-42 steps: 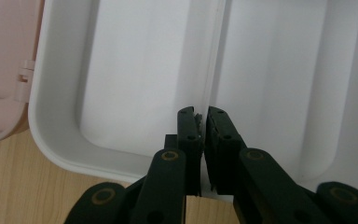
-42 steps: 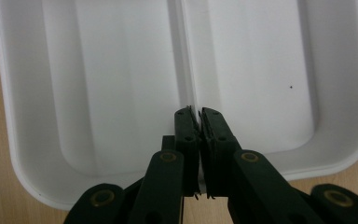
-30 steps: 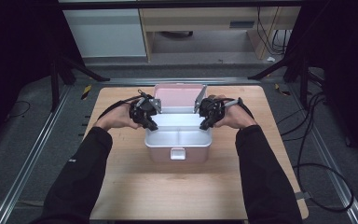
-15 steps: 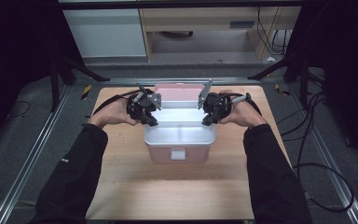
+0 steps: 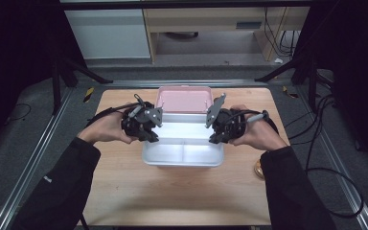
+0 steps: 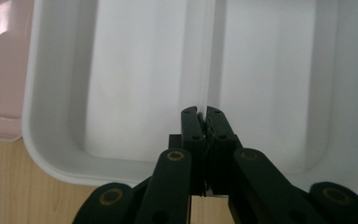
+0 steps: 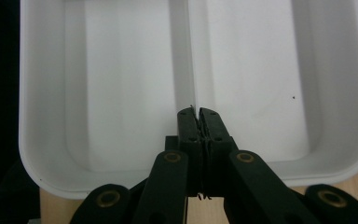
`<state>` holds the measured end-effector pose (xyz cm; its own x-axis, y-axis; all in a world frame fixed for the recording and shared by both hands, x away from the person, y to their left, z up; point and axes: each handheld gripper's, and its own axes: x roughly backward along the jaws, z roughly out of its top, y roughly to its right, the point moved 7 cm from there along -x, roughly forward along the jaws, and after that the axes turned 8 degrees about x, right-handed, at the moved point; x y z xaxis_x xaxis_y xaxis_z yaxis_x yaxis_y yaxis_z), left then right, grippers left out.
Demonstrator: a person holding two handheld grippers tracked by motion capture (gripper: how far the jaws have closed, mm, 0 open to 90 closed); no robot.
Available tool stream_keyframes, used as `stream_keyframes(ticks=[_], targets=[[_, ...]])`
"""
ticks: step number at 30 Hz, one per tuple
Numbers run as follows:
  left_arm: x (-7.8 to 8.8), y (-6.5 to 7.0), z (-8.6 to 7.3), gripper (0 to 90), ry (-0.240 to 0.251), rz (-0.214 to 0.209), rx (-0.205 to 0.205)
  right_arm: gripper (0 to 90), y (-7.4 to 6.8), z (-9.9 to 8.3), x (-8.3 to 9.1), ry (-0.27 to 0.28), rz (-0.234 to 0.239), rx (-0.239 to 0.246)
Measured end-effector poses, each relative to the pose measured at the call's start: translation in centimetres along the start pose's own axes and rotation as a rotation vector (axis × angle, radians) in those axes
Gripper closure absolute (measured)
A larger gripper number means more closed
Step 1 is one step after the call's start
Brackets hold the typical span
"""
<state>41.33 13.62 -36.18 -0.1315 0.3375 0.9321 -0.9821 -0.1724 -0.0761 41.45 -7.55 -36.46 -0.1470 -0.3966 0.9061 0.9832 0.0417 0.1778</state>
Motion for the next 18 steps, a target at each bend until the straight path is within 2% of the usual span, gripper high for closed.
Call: stream_keyframes(ticks=[2,5,6,7,10,14,18], targets=[[0.2,1.0,-0.2,88.2,0.005,0.000,-0.001,88.7,-1.0,0.2,0.2,-0.001,-0.010,0.006],[0.3,2.7,-0.6,88.3,-0.016,0.003,-0.005,88.9,-2.6,0.5,0.3,0.001,-0.008,0.009],[0.2,3.6,-0.9,88.3,-0.029,0.002,-0.006,89.0,-3.7,0.6,0.0,0.004,-0.001,0.018],[0.2,3.6,-0.9,88.3,-0.029,0.002,-0.006,89.0,-3.7,0.6,0.0,0.004,-0.001,0.018],[0.0,5.1,-1.2,88.5,-0.045,0.006,-0.015,89.0,-5.0,0.6,-0.4,0.005,0.005,0.018],[-1.2,6.9,-1.8,89.1,-0.038,0.021,-0.028,88.6,-6.7,0.4,-1.1,-0.012,-0.001,0.026],[-2.6,8.2,-2.6,89.0,-0.028,0.003,-0.023,88.7,-8.3,-0.3,-2.3,-0.003,0.008,0.014]])
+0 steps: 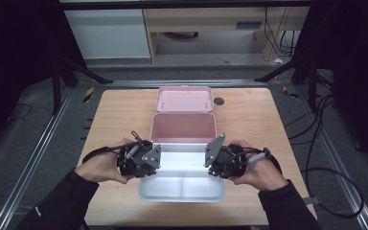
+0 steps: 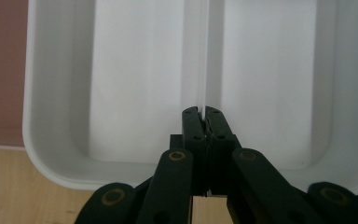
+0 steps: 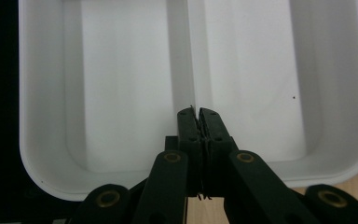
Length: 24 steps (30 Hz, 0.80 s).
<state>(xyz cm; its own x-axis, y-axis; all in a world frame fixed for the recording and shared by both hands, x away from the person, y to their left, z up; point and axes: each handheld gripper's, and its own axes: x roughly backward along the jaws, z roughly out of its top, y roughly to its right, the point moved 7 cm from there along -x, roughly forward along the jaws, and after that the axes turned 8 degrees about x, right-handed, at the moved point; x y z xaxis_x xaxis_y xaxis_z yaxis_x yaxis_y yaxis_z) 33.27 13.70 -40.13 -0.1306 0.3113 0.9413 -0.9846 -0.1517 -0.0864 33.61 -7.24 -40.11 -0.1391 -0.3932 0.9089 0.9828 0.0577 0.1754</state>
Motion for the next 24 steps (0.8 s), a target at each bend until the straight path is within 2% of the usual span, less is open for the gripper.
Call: stream_keyframes(ticks=[6,11,15,17,18,19,24], targets=[[-1.0,1.5,-0.5,89.0,-0.016,-0.024,-0.001,89.1,-1.9,-0.4,-1.2,0.002,0.026,0.008],[-2.0,2.4,-1.0,89.1,-0.005,-0.043,0.012,88.9,-2.7,-0.7,-1.9,0.005,0.034,0.007],[-3.2,3.1,-1.7,89.3,-0.014,-0.057,0.021,88.9,-3.3,-1.0,-3.1,0.006,0.065,0.004],[-3.9,3.2,-2.0,89.3,-0.012,-0.058,0.022,88.9,-3.6,-1.2,-4.0,0.006,0.078,0.004],[-4.7,3.2,-2.3,89.3,-0.018,-0.072,0.029,88.9,-3.7,-1.4,-4.7,-0.001,0.082,0.003],[-4.7,3.2,-2.3,89.3,-0.018,-0.072,0.029,88.9,-3.7,-1.4,-4.7,-0.001,0.082,0.003],[-6.8,2.9,-2.9,89.1,-0.024,-0.093,0.048,88.5,-3.7,-2.1,-6.6,-0.012,0.098,-0.020]])
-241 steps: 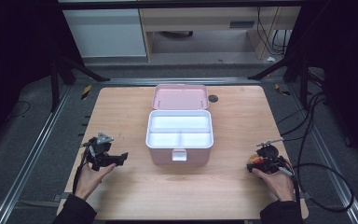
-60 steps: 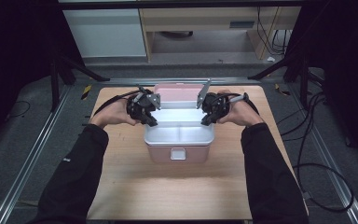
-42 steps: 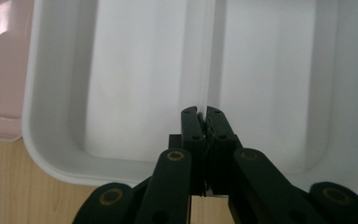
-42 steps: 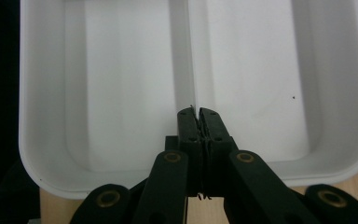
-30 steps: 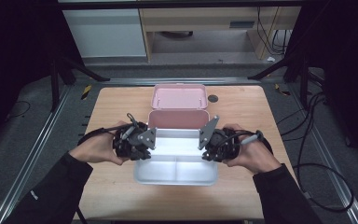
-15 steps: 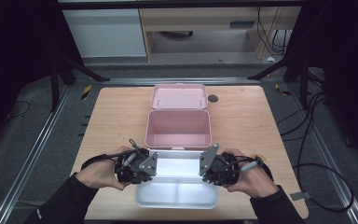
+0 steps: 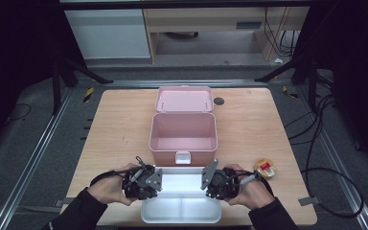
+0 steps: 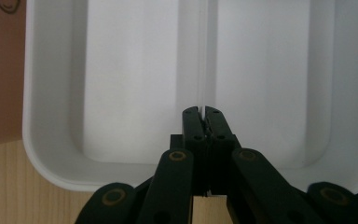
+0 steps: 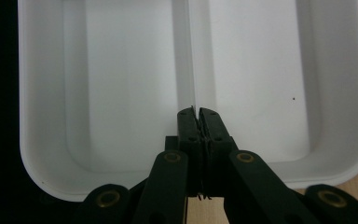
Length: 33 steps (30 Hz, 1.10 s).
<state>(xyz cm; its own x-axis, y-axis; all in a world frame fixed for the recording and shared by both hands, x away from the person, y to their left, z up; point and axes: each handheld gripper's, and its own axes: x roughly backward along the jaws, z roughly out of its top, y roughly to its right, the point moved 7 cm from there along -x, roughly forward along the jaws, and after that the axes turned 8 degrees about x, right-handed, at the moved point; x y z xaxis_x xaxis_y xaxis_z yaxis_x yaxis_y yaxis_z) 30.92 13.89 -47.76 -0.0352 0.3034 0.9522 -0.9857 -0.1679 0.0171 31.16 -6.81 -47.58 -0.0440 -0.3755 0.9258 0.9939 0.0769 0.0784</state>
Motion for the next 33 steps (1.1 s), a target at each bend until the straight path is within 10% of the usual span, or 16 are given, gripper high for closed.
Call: stream_keyframes(ticks=[21,33], targets=[[-6.0,-2.0,-0.7,88.2,-0.039,-0.021,0.022,87.0,1.5,-2.9,-5.8,-0.035,0.015,-0.054],[-5.5,-1.8,-0.5,69.8,0.035,-0.031,0.069,66.5,2.2,-2.4,-4.5,0.044,-0.058,-0.150]])
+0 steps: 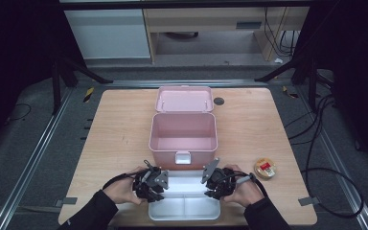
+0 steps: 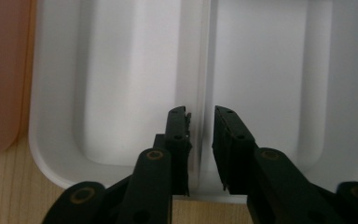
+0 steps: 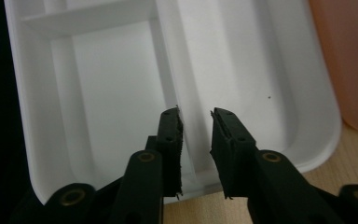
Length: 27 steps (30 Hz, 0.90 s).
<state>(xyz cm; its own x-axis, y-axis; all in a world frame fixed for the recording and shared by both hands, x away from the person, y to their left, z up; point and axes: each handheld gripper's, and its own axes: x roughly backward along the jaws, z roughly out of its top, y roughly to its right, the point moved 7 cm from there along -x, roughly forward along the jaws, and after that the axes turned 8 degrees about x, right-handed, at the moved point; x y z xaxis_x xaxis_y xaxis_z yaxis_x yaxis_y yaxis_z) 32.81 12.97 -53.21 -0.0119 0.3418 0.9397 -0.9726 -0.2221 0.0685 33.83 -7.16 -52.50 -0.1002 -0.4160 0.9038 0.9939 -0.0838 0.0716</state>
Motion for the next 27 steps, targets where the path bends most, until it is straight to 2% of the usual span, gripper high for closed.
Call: stream_keyframes(ticks=[2,4,5,6,8,12,16,20,25,27], targets=[[0.3,0.0,0.0,66.8,0.020,0.008,0.023,64.3,0.2,0.0,0.3,0.014,-0.013,-0.014],[0.8,-0.3,0.1,62.3,0.045,0.026,0.045,58.6,0.6,0.0,0.7,0.033,-0.048,-0.051],[1.2,-0.4,0.1,56.6,0.064,0.033,0.063,54.5,1.1,-0.2,1.2,0.057,-0.080,-0.101],[1.4,-0.5,0.2,56.6,0.075,0.039,0.073,54.5,1.1,-0.2,1.2,0.057,-0.080,-0.101],[2.0,-0.6,0.1,52.0,0.100,0.049,0.099,49.1,1.5,-0.4,1.5,0.074,-0.107,-0.135],[2.8,-1.2,-0.4,44.7,0.137,0.090,0.150,41.5,2.2,-1.2,2.5,0.116,-0.153,-0.224],[3.3,-2.5,-1.3,39.0,0.175,0.128,0.238,37.5,2.8,-2.8,3.6,0.140,-0.205,-0.295],[3.8,-3.6,-2.2,33.8,0.217,0.166,0.308,35.4,3.8,-4.7,4.7,0.153,-0.268,-0.356],[4.5,-5.1,-3.2,31.3,0.258,0.208,0.401,33.0,5.2,-6.6,5.9,0.168,-0.348,-0.456],[4.6,-5.6,-3.6,30.6,0.275,0.213,0.434,32.9,5.7,-7.4,6.4,0.172,-0.372,-0.499]])
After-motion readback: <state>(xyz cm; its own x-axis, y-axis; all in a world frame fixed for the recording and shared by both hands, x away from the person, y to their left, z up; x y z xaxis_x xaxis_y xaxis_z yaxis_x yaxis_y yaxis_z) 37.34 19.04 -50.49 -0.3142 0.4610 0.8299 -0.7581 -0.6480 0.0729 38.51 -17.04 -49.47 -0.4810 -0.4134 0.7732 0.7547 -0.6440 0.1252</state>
